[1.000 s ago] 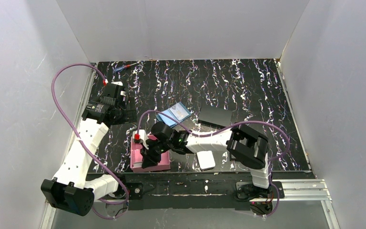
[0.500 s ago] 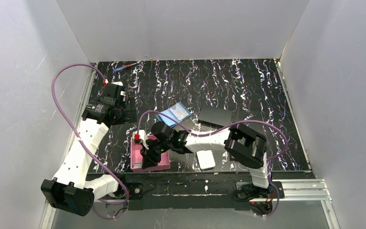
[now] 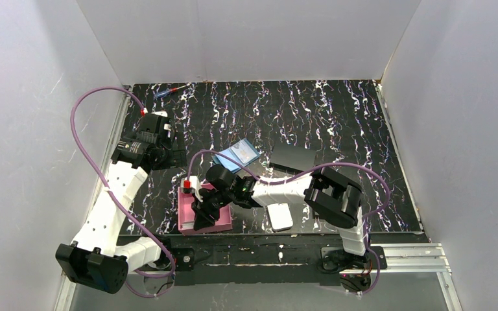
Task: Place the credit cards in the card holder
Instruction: Pick up the credit card from the storage box.
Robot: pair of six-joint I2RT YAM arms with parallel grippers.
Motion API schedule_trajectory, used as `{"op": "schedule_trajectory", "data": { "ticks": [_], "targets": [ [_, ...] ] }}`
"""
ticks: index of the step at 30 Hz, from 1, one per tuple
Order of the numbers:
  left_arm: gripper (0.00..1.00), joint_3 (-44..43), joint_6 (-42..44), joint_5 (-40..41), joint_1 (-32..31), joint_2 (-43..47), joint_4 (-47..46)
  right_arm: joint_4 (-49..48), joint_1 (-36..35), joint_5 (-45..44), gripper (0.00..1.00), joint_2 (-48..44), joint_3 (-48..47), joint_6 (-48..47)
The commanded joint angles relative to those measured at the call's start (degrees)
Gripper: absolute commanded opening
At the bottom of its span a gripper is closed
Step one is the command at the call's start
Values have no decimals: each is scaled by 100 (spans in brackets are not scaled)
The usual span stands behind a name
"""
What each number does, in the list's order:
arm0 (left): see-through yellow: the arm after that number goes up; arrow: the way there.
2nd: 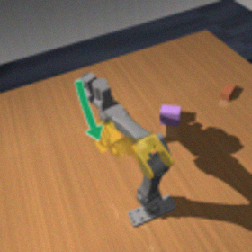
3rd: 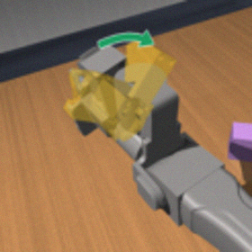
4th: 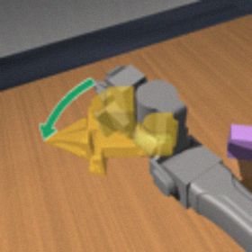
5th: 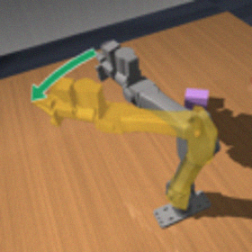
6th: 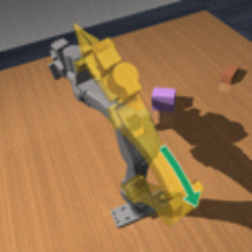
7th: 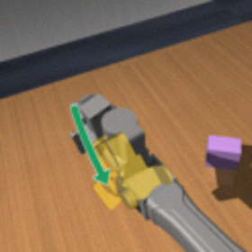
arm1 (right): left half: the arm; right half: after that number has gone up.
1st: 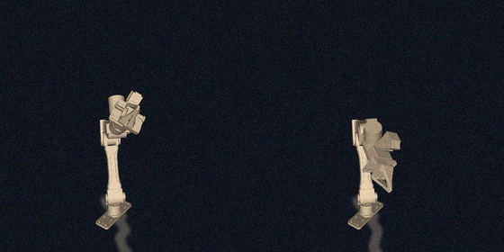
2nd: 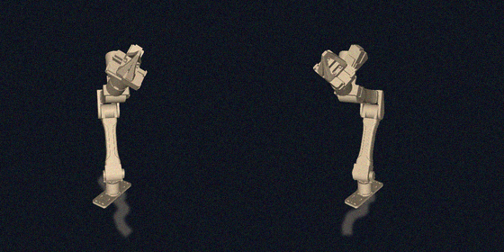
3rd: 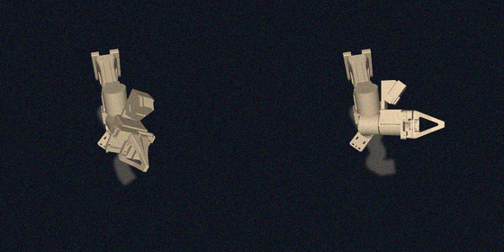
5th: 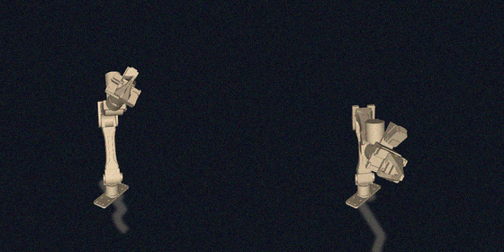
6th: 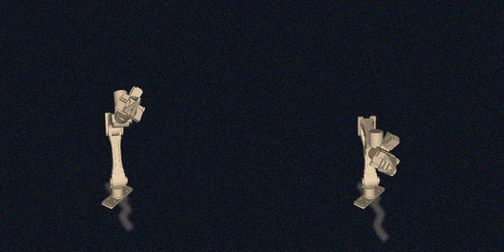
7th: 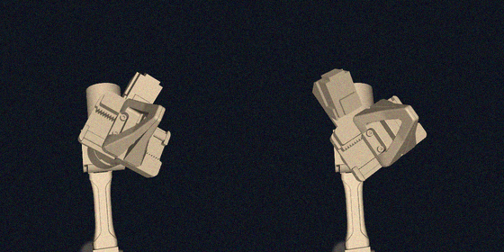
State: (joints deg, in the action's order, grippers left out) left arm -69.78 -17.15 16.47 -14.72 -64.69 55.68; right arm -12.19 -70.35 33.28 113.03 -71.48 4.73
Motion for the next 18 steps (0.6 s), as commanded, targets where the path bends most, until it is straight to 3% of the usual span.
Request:
{"op": "schedule_trajectory", "data": {
  "ticks": [1, 6, 13, 16, 18],
  "targets": [
    [98, 57, -18, -3, 31, 169, 8, -100, 30, 145, 40, 30, -59, 173],
    [98, 56, -22, -3, 31, 172, 0, -53, 30, 145, 34, 42, -110, 177],
    [98, 72, -16, 23, 31, 177, -6, 49, 30, 30, 35, -107, -86, 25],
    [98, 98, -26, 23, 31, 169, -37, 41, 30, 17, 28, -132, -51, 19],
    [98, 148, -35, 23, 31, 171, -58, 7, 22, -25, 28, -170, -9, 19]
  ]
}}
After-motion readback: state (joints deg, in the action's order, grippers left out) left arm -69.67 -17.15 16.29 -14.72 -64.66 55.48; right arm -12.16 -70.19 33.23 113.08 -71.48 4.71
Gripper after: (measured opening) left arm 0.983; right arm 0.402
